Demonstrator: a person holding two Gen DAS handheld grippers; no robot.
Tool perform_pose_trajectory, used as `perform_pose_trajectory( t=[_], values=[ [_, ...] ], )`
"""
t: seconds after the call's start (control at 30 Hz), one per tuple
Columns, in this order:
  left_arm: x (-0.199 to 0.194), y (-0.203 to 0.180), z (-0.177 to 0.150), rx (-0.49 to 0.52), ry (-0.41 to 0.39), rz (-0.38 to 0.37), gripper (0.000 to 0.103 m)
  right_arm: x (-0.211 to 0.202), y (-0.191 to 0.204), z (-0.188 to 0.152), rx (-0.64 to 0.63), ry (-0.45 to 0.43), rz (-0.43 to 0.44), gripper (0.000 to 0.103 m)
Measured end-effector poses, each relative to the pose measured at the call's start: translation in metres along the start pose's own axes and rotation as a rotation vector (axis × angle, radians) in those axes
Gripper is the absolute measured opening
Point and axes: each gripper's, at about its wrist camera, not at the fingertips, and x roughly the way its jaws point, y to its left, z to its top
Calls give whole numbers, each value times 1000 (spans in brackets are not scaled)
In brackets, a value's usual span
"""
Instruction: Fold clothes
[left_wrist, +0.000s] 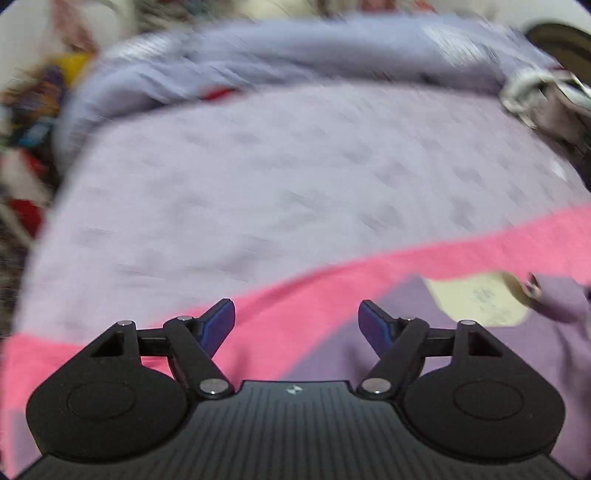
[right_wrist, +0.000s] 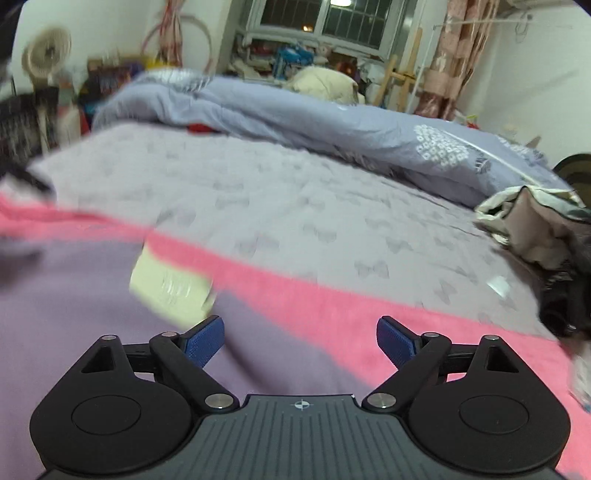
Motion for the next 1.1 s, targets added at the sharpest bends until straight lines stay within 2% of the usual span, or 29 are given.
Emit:
perform_pose_trajectory(
  t=[0.07, 0.13, 0.17, 0.2, 0.23, 0.27, 0.3, 0.33, 0.37, 0.4, 0.43, 0.5, 0.57, 0.67, 0.8, 0.87, 0.9, 0.97, 1.0, 1.1],
  values=[
    [26, -15, 1, 62, 89, 14, 77, 25, -16, 1, 16, 96, 59, 89],
    [46, -29, -2, 117, 168, 46, 85, 49, -31, 2, 33, 191, 119, 89],
    [48, -33, -6, 119, 166, 71, 95, 62, -39, 2, 41, 239, 149, 89],
    [49, -34, -10, 110, 169, 86, 98, 74, -47, 3, 49, 287, 178, 89],
    [51, -31, -9, 79, 182, 79, 98, 75, -49, 4, 60, 299, 193, 85],
    [51, -28, -10, 51, 189, 61, 92, 73, -50, 5, 72, 302, 204, 68],
    [49, -24, -13, 29, 183, 24, 78, 71, -51, 5, 83, 304, 214, 57],
    [46, -23, -15, 24, 174, -5, 71, 65, -49, 6, 83, 299, 213, 30],
    [41, -26, -16, 52, 160, -19, 55, 62, -49, 8, 91, 293, 206, 16],
    [37, -31, -15, 83, 153, -35, 31, 60, -50, 10, 103, 287, 198, 14],
    [33, -36, -14, 109, 147, -40, 17, 57, -51, 12, 114, 281, 191, 12],
    [27, -43, -12, 136, 135, -12, 10, 53, -57, 17, 154, 263, 164, 11],
    [24, -42, -7, 116, 111, 14, 9, 53, -70, 24, 218, 242, 143, 11],
    [31, -30, 3, 34, 106, 44, 9, 52, -74, 32, 174, 178, 52, 8],
    [45, -29, 2, 24, 126, 93, 18, 88, -72, 19, 153, 227, 3, 10],
    [47, -30, 4, 23, 124, 113, 20, 100, -68, 12, 138, 206, -23, 14],
    [48, -29, 6, 21, 125, 117, 24, 103, -65, 13, 121, 185, -44, 14],
    [51, -25, 12, 3, 126, 110, 25, 111, -65, 20, 135, 183, -72, 18],
    [50, -21, 16, -26, 117, 108, 25, 104, -69, 23, 159, 166, -73, 19],
    [34, -5, 27, -145, 40, 161, 25, 75, -83, 29, 244, 101, -66, 21]
  ],
)
